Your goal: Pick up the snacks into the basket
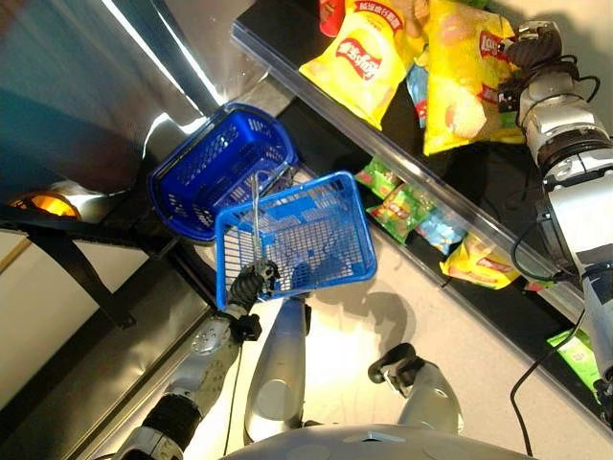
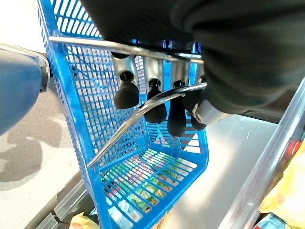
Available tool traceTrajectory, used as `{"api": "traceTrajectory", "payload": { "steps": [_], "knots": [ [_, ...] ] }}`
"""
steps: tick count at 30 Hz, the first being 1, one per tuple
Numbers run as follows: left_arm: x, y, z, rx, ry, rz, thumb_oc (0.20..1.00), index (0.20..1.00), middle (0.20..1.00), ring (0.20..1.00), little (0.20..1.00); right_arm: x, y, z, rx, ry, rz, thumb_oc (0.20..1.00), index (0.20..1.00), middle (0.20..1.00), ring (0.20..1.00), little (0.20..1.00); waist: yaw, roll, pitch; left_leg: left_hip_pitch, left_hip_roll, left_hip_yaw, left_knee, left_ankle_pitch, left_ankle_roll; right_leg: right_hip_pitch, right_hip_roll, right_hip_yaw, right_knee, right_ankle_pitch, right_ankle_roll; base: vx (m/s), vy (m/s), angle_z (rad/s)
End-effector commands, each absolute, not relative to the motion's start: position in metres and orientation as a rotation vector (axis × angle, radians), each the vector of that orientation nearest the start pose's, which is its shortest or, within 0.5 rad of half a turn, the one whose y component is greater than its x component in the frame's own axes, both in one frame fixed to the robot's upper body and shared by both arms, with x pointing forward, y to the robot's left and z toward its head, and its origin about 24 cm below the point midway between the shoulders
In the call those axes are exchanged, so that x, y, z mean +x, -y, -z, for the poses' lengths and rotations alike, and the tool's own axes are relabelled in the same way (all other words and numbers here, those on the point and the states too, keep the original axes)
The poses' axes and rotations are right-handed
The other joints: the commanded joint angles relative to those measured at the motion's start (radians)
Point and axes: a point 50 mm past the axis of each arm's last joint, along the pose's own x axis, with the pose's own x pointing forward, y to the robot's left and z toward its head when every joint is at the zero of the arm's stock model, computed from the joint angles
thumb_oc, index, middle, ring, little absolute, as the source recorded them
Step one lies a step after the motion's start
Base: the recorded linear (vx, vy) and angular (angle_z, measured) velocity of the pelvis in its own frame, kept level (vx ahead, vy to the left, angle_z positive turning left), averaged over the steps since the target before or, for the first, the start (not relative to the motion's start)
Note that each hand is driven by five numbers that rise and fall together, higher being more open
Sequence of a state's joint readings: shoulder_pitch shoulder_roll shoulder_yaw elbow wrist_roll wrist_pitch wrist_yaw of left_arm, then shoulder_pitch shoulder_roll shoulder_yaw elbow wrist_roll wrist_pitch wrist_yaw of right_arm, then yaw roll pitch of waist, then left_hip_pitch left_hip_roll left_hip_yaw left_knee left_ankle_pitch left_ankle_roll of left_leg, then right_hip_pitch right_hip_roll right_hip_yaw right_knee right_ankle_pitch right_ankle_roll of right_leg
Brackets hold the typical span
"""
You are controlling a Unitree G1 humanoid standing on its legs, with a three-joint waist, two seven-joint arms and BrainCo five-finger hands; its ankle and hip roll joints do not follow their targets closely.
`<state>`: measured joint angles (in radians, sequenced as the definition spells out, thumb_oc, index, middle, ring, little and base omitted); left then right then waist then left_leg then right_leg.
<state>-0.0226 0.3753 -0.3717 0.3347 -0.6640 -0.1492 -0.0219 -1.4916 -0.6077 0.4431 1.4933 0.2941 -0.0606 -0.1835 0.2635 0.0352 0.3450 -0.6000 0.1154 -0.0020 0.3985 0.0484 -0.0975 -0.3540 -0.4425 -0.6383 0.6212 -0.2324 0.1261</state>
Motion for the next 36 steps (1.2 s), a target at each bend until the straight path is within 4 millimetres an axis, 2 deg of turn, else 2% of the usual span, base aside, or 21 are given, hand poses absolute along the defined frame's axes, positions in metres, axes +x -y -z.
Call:
{"api": "traceTrajectory", "payload": {
  "steps": [1, 6, 10, 12, 15, 18, 20, 22, 24, 25, 30, 36],
  "knots": [
    [0.246, -0.157, -0.009, -0.222, -0.124, 0.284, 0.200, 0.200, 0.200, 0.200, 0.200, 0.405, 0.273, -0.322, -0.483, 0.239, 0.493, 0.200, 0.200, 0.200, 0.200, 0.200, 0.021, 0.006, -0.031, -0.006, -0.004, 0.041, 0.077, -0.117, 0.038, -0.029, 0.029, 0.024, -0.018, 0.100, 0.056, 0.00, 0.000, 0.00],
    [0.249, -0.156, -0.013, -0.215, -0.110, 0.299, 0.200, 0.200, 0.200, 0.200, 0.200, 0.407, 0.268, -0.320, -0.522, 0.251, 0.485, 0.200, 0.200, 0.200, 0.200, 0.200, 0.007, 0.000, -0.033, 0.011, 0.006, 0.056, 0.093, -0.132, 0.040, -0.025, 0.027, 0.040, -0.015, 0.103, 0.055, -0.01, 0.013, -0.01],
    [0.254, -0.155, -0.019, -0.209, -0.084, 0.307, 0.200, 0.200, 0.200, 0.200, 0.200, 0.411, 0.255, -0.318, -0.535, 0.290, 0.459, 0.200, 0.200, 0.200, 0.200, 0.200, -0.017, -0.007, -0.031, 0.031, 0.014, 0.071, 0.112, -0.146, 0.042, -0.018, 0.026, 0.059, -0.012, 0.106, 0.054, -0.02, 0.043, -0.13],
    [0.258, -0.154, -0.024, -0.211, -0.059, 0.295, 0.200, 0.200, 0.200, 0.200, 0.200, 0.415, 0.238, -0.313, -0.491, 0.341, 0.418, 0.200, 0.200, 0.200, 0.200, 0.200, -0.048, -0.014, -0.030, 0.053, 0.024, 0.089, 0.131, -0.161, 0.043, -0.006, 0.030, 0.076, -0.009, 0.107, 0.051, -0.01, 0.067, -0.14],
    [0.259, -0.155, -0.024, -0.210, -0.057, 0.287, 0.200, 0.200, 0.200, 0.200, 0.200, 0.416, 0.230, -0.311, -0.478, 0.359, 0.392, 0.200, 0.200, 0.200, 0.200, 0.200, -0.056, -0.018, -0.028, 0.063, 0.028, 0.096, 0.136, -0.167, 0.043, -0.001, 0.033, 0.085, -0.008, 0.105, 0.050, 0.00, 0.045, -0.26],
    [0.260, -0.160, -0.024, -0.246, -0.051, 0.226, 0.200, 0.200, 0.200, 0.200, 0.200, 0.414, 0.193, -0.315, -0.446, 0.507, 0.288, 0.200, 0.200, 0.200, 0.200, 0.200, -0.110, -0.032, -0.026, 0.104, 0.048, 0.130, 0.170, -0.198, 0.046, 0.012, 0.041, 0.124, -0.007, 0.107, 0.048, 0.00, 0.086, -0.30],
    [0.259, -0.160, -0.024, -0.245, -0.053, 0.225, 0.200, 0.200, 0.200, 0.200, 0.200, 0.414, 0.192, -0.314, -0.447, 0.505, 0.289, 0.200, 0.200, 0.200, 0.200, 0.200, -0.109, -0.033, -0.026, 0.107, 0.049, 0.132, 0.170, -0.199, 0.046, 0.014, 0.041, 0.126, -0.007, 0.108, 0.049, 0.01, 0.039, -0.48],
    [0.258, -0.165, -0.023, -0.253, -0.054, 0.199, 0.200, 0.200, 0.200, 0.200, 0.200, 0.405, 0.177, -0.318, -0.456, 0.611, 0.240, 0.200, 0.200, 0.200, 0.200, 0.200, -0.130, -0.038, -0.021, 0.129, 0.057, 0.147, 0.179, -0.210, 0.048, 0.027, 0.044, 0.142, -0.013, 0.109, 0.051, 0.02, 0.047, -0.49],
    [0.259, -0.166, -0.023, -0.257, -0.049, 0.190, 0.200, 0.200, 0.200, 0.200, 0.200, 0.398, 0.172, -0.320, -0.473, 0.670, 0.214, 0.200, 0.200, 0.200, 0.200, 0.200, -0.142, -0.041, -0.020, 0.139, 0.058, 0.152, 0.177, -0.212, 0.049, 0.031, 0.041, 0.146, -0.016, 0.112, 0.053, -0.02, 0.035, -0.18],
    [0.257, -0.166, -0.023, -0.269, -0.043, 0.184, 0.200, 0.200, 0.200, 0.200, 0.200, 0.390, 0.169, -0.318, -0.453, 0.721, 0.182, 0.200, 0.200, 0.200, 0.200, 0.200, -0.151, -0.044, -0.022, 0.140, 0.058, 0.166, 0.165, -0.188, 0.058, 0.031, 0.036, 0.135, -0.030, 0.133, 0.039, -0.05, 0.027, -0.17],
    [0.256, -0.166, -0.027, -0.284, -0.025, 0.181, 0.200, 0.200, 0.200, 0.200, 0.200, 0.376, 0.163, -0.311, -0.439, 0.795, 0.128, 0.200, 0.200, 0.200, 0.200, 0.200, -0.155, -0.049, -0.024, 0.146, 0.058, 0.172, 0.165, -0.189, 0.058, 0.040, 0.031, 0.135, -0.033, 0.132, 0.040, 0.00, 0.008, -0.06],
    [0.254, -0.162, -0.043, -0.348, 0.045, 0.206, 0.200, 0.200, 0.200, 0.200, 0.200, 0.352, 0.141, -0.298, -0.373, 0.911, 0.039, 0.200, 0.200, 0.200, 0.200, 0.200, -0.142, -0.045, -0.022, 0.147, 0.057, 0.171, 0.166, -0.189, 0.059, 0.054, 0.022, 0.114, -0.033, 0.128, 0.041, 0.00, 0.000, 0.00]
  ]
}}
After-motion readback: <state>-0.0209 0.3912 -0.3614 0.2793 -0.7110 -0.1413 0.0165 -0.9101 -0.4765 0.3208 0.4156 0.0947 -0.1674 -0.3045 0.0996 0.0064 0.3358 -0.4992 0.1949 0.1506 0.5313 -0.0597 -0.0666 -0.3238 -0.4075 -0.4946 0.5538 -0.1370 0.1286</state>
